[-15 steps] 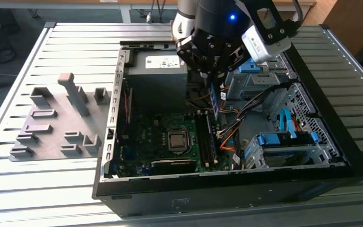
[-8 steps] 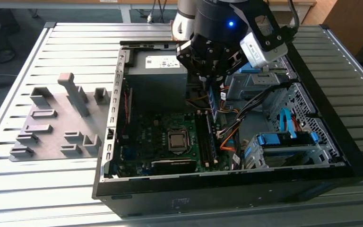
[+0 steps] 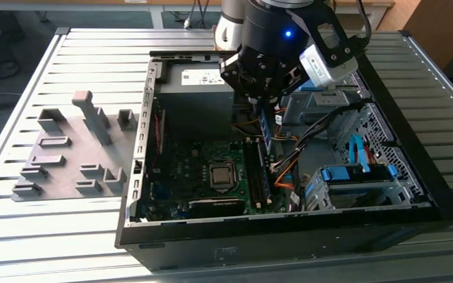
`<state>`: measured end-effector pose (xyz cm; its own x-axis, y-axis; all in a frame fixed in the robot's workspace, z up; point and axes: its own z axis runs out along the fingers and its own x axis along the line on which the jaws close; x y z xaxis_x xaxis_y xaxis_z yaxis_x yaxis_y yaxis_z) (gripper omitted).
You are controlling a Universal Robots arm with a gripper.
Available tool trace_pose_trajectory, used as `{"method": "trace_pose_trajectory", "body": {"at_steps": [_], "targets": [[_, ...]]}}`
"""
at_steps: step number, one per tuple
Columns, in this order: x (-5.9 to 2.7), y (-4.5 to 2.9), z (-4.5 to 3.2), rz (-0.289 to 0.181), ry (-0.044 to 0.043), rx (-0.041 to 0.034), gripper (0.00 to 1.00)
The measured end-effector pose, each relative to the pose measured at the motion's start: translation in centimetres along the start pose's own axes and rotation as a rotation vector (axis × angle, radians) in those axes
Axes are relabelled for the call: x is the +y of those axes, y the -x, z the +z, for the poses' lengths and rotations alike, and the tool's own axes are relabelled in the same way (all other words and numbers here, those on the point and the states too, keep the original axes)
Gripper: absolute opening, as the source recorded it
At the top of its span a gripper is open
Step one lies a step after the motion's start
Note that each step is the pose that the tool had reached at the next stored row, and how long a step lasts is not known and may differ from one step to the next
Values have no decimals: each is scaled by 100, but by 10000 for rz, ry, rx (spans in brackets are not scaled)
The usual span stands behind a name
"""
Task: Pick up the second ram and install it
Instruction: 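Insert the second ram into the second slot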
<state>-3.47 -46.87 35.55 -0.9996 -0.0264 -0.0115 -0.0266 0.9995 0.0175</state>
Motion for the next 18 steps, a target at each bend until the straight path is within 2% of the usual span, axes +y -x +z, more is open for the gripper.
{"method": "trace_pose_trajectory", "body": {"at_steps": [10, 18], "targets": [[-2, -1, 126, -1, 0, 4, 14], [-10, -2, 182, 10, 3, 5, 14]]}}
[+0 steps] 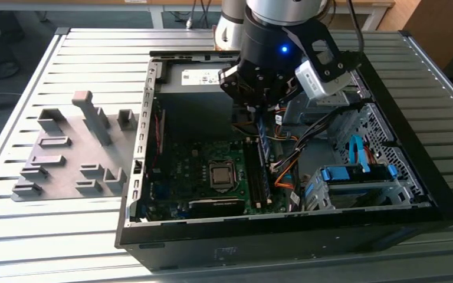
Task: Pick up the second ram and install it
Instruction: 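Insert the second ram into the second slot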
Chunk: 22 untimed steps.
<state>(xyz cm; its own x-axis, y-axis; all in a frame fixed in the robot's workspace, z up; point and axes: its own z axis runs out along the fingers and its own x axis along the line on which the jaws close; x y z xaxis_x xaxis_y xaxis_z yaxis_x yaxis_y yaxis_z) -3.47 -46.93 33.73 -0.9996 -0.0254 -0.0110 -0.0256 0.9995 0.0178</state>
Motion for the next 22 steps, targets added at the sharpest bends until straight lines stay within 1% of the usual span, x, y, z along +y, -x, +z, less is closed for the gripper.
{"method": "trace_pose_trajectory", "body": {"at_steps": [3, 4, 8, 10, 15, 19, 22], "targets": [[-1, 0, 29, 6, 0, 14, 14], [-1, 0, 34, 6, 1, 32, 14], [-2, 2, 50, 12, 4, 139, 14], [-2, 3, 72, 17, 7, 162, 14], [-9, 8, 117, 24, 18, 169, 14], [-21, 19, 144, 45, 50, 178, 14], [-25, 25, 178, 108, 54, 178, 14]]}}
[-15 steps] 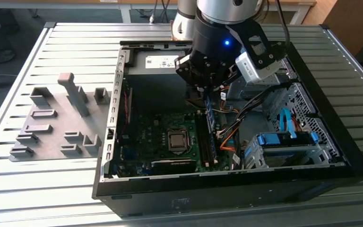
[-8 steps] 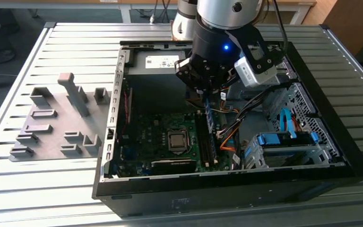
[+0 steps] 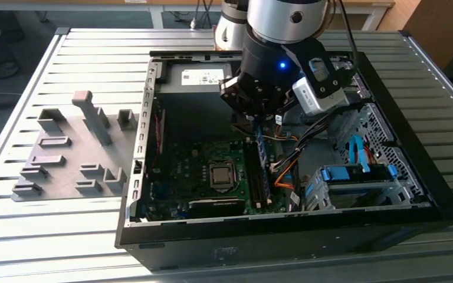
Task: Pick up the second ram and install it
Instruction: 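Insert the second ram into the second slot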
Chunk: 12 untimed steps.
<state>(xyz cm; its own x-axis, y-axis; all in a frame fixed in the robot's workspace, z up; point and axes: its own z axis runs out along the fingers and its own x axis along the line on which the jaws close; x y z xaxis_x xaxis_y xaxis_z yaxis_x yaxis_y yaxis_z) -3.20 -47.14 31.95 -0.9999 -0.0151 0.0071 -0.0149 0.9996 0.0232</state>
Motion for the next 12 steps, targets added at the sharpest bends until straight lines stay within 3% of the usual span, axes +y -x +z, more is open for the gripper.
{"method": "trace_pose_trajectory", "body": {"at_steps": [4, 6, 12], "targets": [[-4, 3, 56, 35, 2, 0, 14], [-7, 10, 175, 88, 3, 6, 14], [-9, 15, 249, 136, 2, 11, 14]]}}
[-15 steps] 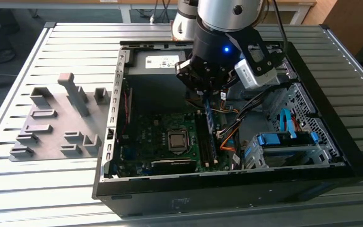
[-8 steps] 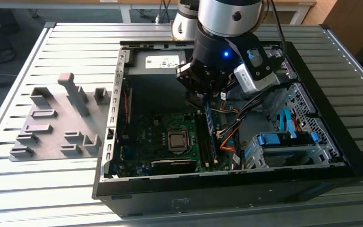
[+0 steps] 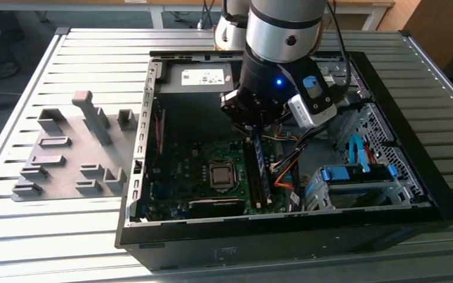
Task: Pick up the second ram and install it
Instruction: 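Insert the second ram into the second slot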
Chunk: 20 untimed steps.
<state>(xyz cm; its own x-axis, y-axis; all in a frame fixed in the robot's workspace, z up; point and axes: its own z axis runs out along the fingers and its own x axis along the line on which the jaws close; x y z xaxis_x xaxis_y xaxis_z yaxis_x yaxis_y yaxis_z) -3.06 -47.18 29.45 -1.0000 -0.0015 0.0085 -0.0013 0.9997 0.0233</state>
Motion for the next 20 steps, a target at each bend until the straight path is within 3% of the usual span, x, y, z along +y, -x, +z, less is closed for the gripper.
{"method": "trace_pose_trajectory", "body": {"at_steps": [9, 20], "targets": [[-3, 45, 62, 104, 1, 37, 14], [-8, 47, 257, 229, 3, 40, 14]]}}
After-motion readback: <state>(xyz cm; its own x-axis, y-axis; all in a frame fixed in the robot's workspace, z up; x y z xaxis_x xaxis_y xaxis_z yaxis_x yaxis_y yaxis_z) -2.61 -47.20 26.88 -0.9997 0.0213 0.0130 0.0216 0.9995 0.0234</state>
